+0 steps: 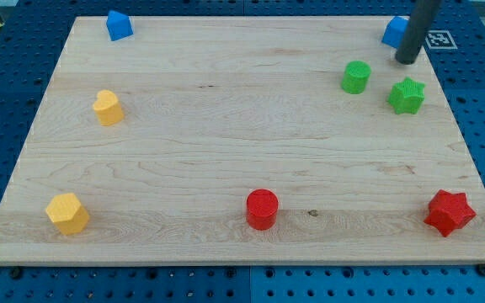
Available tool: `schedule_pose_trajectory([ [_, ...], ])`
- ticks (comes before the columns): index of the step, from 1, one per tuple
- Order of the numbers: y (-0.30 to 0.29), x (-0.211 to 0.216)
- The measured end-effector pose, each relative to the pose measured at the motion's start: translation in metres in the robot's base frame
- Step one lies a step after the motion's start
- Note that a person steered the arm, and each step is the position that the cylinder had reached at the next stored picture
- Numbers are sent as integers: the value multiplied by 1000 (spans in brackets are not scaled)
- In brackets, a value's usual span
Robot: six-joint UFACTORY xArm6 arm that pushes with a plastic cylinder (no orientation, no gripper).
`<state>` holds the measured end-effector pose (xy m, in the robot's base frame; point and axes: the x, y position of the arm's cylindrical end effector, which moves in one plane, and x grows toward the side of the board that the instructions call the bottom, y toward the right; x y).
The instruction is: Push blue cube slightly up
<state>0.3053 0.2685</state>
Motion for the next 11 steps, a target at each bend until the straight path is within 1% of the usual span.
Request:
schedule_pose_trajectory([
  [1,43,-12],
  [2,55,-28],
  [4,7,-33],
  [5,5,-41],
  [9,-10,-47],
  [10,-18,-42],
  [11,-45,-14],
])
